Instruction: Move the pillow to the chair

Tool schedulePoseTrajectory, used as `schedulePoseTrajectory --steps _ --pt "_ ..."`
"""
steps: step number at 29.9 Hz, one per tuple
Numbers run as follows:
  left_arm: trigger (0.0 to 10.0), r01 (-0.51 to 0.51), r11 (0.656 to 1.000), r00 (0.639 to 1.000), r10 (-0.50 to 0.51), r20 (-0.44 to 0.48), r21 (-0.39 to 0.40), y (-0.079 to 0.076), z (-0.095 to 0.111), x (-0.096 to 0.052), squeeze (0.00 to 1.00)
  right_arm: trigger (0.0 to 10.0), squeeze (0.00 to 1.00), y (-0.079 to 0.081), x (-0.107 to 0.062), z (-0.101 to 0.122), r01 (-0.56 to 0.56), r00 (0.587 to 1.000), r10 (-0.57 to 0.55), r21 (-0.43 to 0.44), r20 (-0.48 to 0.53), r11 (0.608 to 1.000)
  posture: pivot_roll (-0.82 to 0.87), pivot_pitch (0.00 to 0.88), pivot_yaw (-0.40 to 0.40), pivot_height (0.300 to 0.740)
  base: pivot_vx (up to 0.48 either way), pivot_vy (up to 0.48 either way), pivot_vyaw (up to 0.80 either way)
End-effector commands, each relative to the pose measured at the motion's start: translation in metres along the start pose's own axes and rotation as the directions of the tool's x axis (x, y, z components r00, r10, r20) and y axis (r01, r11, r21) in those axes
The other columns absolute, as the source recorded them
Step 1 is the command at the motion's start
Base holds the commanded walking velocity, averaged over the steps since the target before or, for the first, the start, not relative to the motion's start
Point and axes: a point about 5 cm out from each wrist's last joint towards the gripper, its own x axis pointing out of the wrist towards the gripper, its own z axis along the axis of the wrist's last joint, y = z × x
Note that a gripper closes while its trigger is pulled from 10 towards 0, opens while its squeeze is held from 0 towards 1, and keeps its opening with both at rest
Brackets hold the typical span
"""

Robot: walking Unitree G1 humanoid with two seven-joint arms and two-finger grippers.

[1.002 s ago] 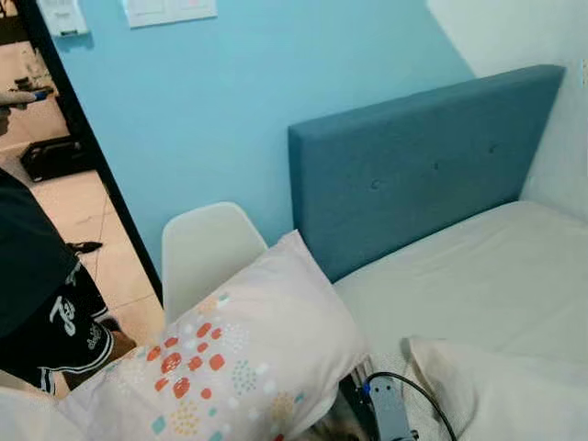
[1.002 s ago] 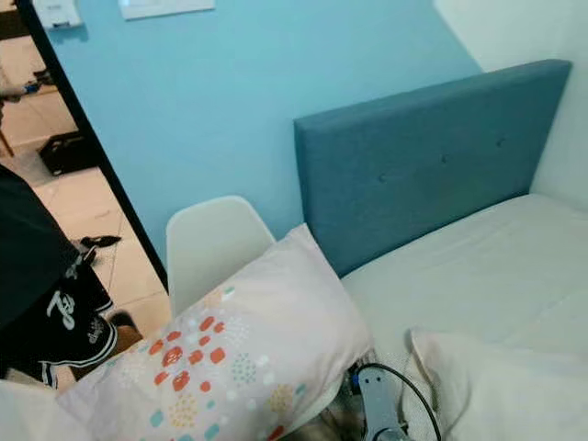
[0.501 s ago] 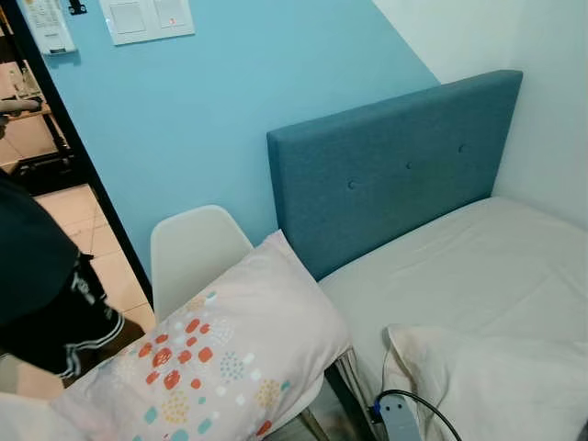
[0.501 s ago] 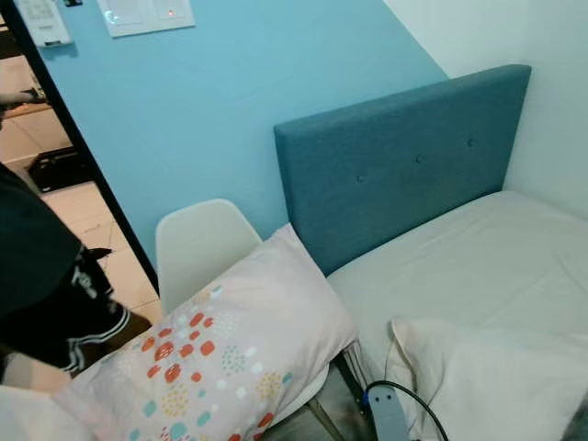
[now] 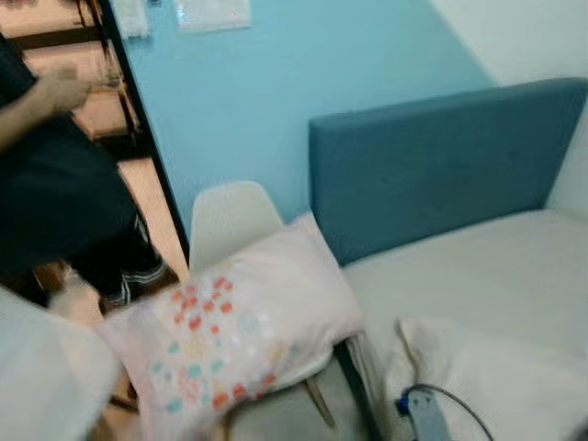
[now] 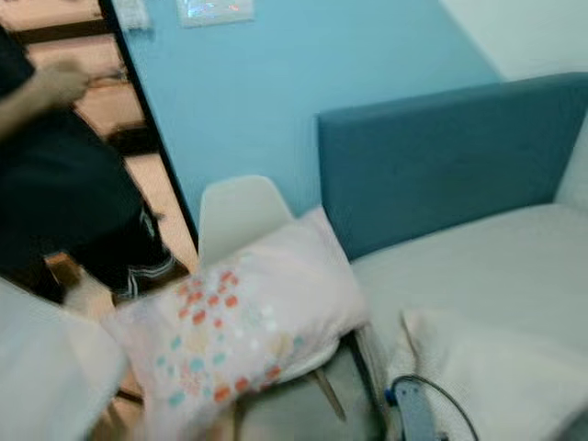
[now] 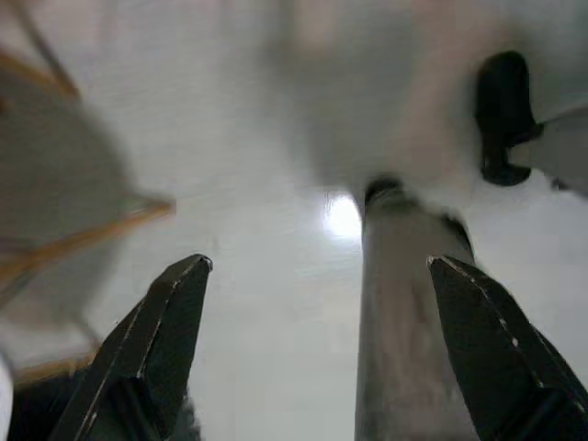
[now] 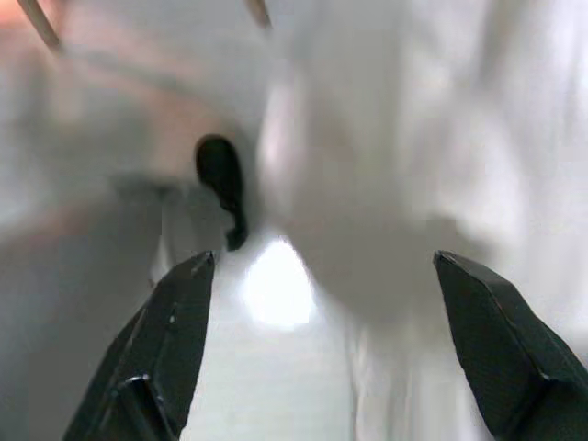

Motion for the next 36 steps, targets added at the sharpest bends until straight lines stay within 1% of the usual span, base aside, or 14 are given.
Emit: schedulePoseTrajectory --steps 1,3,4,7,9,12,15,24,28,31,36 --pt "10.0 -0.025 1.000 1.000 0.025 -0.015 0.000 0.009 -0.004 0.000 0.00 10.0 0.00 0.014 0.003 0.021 -0.027 0.998 0.028 -0.021 0.057 0.999 -0.12 0.004 0.041 0.740 -0.379 0.000 0.00" --pt "10.0 -0.027 1.000 0.999 0.027 -0.017 -0.001 0.011 -0.004 0.000 0.00 10.0 0.00 0.027 0.005 0.029 -0.040 0.996 0.043 -0.030 0.076 0.999 -0.12 0.005 0.043 0.740 -0.377 0.000 0.00" --pt "10.0 -0.027 1.000 0.999 0.027 -0.017 -0.001 0.011 -0.004 0.000 0.00 10.0 0.00 0.027 0.005 0.029 -0.040 0.996 0.043 -0.030 0.076 0.999 -0.12 0.005 0.043 0.740 -0.375 0.000 0.00" --pt "10.0 -0.028 1.000 0.999 0.028 -0.018 0.001 0.012 -0.004 0.000 0.00 10.0 0.00 0.048 0.007 0.044 -0.064 0.992 0.069 -0.051 0.110 0.997 -0.12 0.007 0.045 0.740 -0.375 0.000 0.00" --pt "10.0 -0.028 1.000 0.999 0.028 -0.019 0.002 0.012 -0.004 0.000 0.00 10.0 0.00 0.055 0.008 0.049 -0.071 0.989 0.077 -0.054 0.124 0.996 -0.12 0.007 0.048 0.740 -0.375 0.000 0.00" --pt "10.0 -0.027 1.000 0.999 0.028 -0.019 0.005 0.012 -0.004 0.000 0.00 10.0 0.00 0.058 0.008 0.055 -0.072 0.987 0.079 -0.058 0.138 0.996 -0.12 0.008 0.046 0.740 -0.377 0.000 0.00" --pt "10.0 -0.027 1.000 0.999 0.028 -0.019 0.006 0.012 -0.004 0.000 0.00 10.0 0.00 0.059 0.008 0.058 -0.066 0.987 0.075 -0.068 0.143 0.995 -0.12 0.008 0.046 0.740 -0.379 0.000 0.00" --pt "10.0 -0.026 1.000 0.999 0.026 -0.020 0.009 0.013 -0.005 0.000 0.00 10.0 0.00 0.055 0.007 0.061 -0.055 0.987 0.060 -0.038 0.149 0.998 -0.12 0.009 0.046 0.740 -0.379 0.000 -0.77" --pt "10.0 -0.023 1.000 0.999 0.023 -0.022 0.012 0.012 -0.005 0.000 0.00 10.0 0.00 0.044 0.007 0.051 -0.014 0.994 0.017 -0.028 0.111 0.999 -0.12 0.005 0.041 0.740 -0.372 0.000 -0.77" --pt "10.0 -0.025 1.000 0.999 0.025 -0.019 0.010 0.013 -0.005 0.000 0.00 10.0 0.00 0.040 0.007 0.049 0.003 0.995 -0.001 -0.017 0.103 1.000 -0.12 0.005 0.041 0.740 -0.323 0.000 -0.77" --pt "10.0 -0.030 1.000 1.000 0.030 -0.007 -0.003 0.014 -0.004 0.000 0.00 10.0 0.00 0.034 0.007 0.054 0.018 0.993 -0.017 -0.006 0.117 1.000 -0.13 0.000 0.041 0.740 -0.054 0.000 -0.77"
